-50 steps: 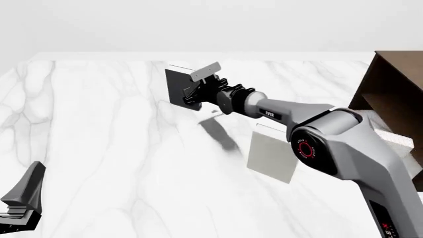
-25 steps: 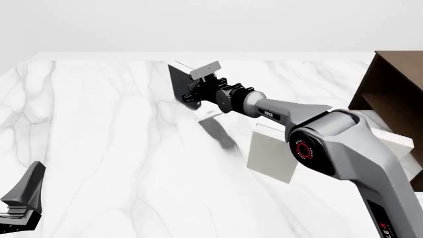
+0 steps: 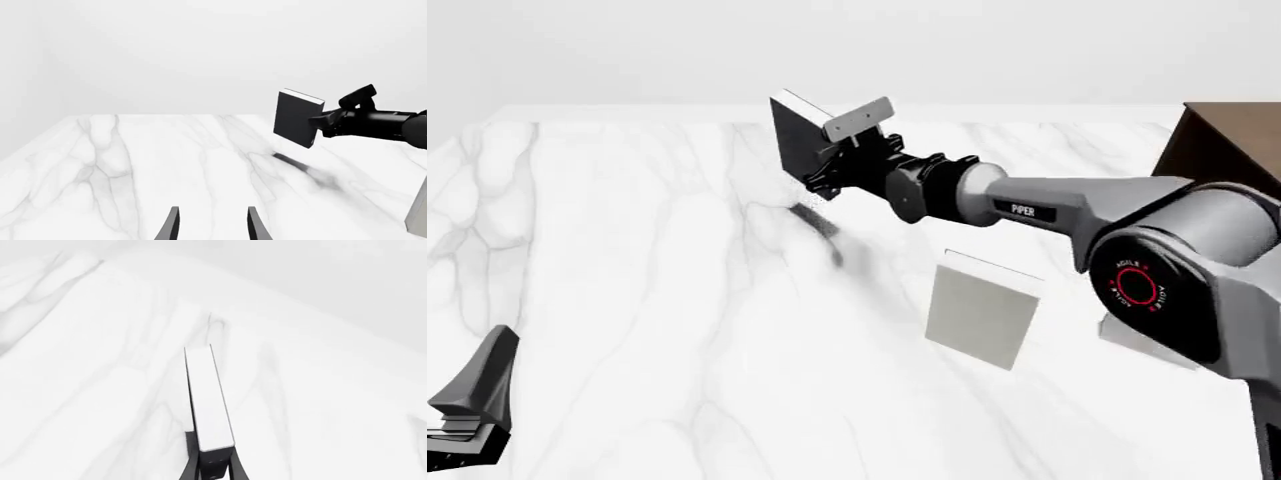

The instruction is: Pick up the book on the left and place it on top of the shelf.

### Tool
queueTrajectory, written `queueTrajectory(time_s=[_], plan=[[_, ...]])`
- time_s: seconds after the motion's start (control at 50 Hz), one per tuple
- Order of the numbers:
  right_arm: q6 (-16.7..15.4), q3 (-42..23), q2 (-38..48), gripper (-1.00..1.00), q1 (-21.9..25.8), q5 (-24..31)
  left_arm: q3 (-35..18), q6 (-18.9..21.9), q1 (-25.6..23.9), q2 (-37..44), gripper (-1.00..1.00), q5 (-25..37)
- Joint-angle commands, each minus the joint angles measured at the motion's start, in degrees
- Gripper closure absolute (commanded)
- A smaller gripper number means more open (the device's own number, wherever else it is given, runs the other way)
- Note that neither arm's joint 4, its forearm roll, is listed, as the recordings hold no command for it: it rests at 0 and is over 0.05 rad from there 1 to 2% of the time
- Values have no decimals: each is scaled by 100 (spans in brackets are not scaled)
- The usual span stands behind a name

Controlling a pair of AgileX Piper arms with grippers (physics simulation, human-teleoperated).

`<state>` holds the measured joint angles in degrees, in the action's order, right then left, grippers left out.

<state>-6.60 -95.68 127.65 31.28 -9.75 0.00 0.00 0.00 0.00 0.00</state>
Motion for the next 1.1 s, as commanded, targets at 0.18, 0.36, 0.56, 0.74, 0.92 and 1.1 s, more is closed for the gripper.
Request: queueTrajectory(time_s=[0.18, 0.36, 0.56, 0.74, 0.92, 1.1], plan=[[69, 1675, -1844, 100, 14, -544, 0, 0, 0, 0, -100, 0], [-28, 2290, -2602, 100, -27, -559, 0, 0, 0, 0, -100, 0], [-131, 2977, -3397, 100, -65, -563, 0, 0, 0, 0, -100, 0], [-281, 3433, -4152, 100, -109, -401, 0, 0, 0, 0, -100, 0], [-535, 3727, -4761, 100, -381, -234, 0, 0, 0, 0, -100, 0], [-752, 3882, -5208, 100, -617, -19, 0, 0, 0, 0, -100, 0]])
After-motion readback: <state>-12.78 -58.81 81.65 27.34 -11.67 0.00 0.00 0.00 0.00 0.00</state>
